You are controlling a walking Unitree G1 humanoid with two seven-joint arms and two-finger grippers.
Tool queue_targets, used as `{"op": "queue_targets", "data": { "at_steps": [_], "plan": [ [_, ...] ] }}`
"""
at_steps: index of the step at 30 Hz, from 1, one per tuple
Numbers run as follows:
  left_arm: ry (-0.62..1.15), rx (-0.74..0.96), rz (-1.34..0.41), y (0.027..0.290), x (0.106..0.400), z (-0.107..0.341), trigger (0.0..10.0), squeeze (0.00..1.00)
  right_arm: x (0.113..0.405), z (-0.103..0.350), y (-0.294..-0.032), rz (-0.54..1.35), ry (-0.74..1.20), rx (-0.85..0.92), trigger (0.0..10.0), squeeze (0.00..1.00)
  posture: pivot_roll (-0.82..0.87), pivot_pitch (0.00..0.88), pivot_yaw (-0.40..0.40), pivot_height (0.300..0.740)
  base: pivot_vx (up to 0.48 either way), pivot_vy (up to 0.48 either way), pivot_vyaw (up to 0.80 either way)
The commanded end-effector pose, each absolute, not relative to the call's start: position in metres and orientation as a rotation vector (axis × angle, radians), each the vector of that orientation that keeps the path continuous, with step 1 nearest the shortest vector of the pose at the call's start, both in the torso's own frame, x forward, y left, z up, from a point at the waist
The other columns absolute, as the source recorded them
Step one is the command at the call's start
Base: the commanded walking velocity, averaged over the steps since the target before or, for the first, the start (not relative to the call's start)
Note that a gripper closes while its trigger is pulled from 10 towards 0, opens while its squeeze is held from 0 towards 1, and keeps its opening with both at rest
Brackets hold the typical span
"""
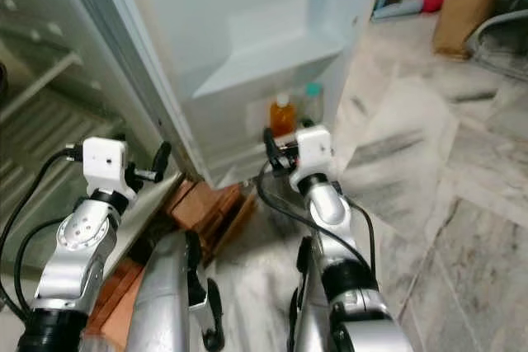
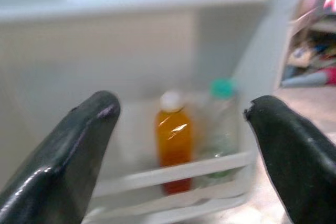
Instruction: Restocking fridge
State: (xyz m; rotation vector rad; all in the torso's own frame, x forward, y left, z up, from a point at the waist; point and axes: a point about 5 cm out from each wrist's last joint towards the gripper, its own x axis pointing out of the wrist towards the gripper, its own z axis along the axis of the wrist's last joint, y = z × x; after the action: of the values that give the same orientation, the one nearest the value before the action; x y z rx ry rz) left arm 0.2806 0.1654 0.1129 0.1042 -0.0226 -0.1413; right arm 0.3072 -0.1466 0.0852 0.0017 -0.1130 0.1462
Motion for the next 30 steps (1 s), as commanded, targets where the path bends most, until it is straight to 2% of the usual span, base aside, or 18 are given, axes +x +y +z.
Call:
{"op": "queue_targets", "data": {
  "at_steps": [1,7,17,20,28,30],
  "plan": [
    [-0.020,0.123,-0.138,0.168,0.278,0.108,10.0,0.00,0.302,0.093,-0.158,0.054,-0.133,0.061,10.0,0.00,-0.07,0.000,0.060,0.583,0.000,0.000,0.00],
    [-0.031,0.116,-0.151,0.163,0.279,0.106,10.0,0.00,0.292,0.105,-0.150,0.099,-0.179,0.033,10.0,0.00,-0.07,0.000,0.057,0.608,0.000,0.000,0.00],
    [-0.038,0.113,-0.145,0.162,0.279,0.104,10.0,0.00,0.293,0.117,-0.146,0.123,-0.174,0.041,10.0,0.00,-0.09,0.001,0.043,0.658,0.000,0.000,0.00],
    [-0.057,0.109,-0.161,0.154,0.283,0.108,10.0,0.00,0.295,0.118,-0.145,0.126,-0.170,0.037,10.0,0.00,-0.09,0.009,0.044,0.678,0.000,0.000,0.00],
    [-0.048,0.104,-0.157,0.156,0.278,0.103,10.0,0.00,0.289,0.117,-0.147,0.118,-0.148,0.039,10.0,0.00,-0.09,0.015,0.042,0.738,0.000,0.000,0.00],
    [-0.047,0.103,-0.155,0.156,0.277,0.103,10.0,0.00,0.288,0.117,-0.146,0.121,-0.145,0.035,10.0,0.00,-0.09,0.018,0.037,0.740,0.000,0.000,0.00]
  ]
}}
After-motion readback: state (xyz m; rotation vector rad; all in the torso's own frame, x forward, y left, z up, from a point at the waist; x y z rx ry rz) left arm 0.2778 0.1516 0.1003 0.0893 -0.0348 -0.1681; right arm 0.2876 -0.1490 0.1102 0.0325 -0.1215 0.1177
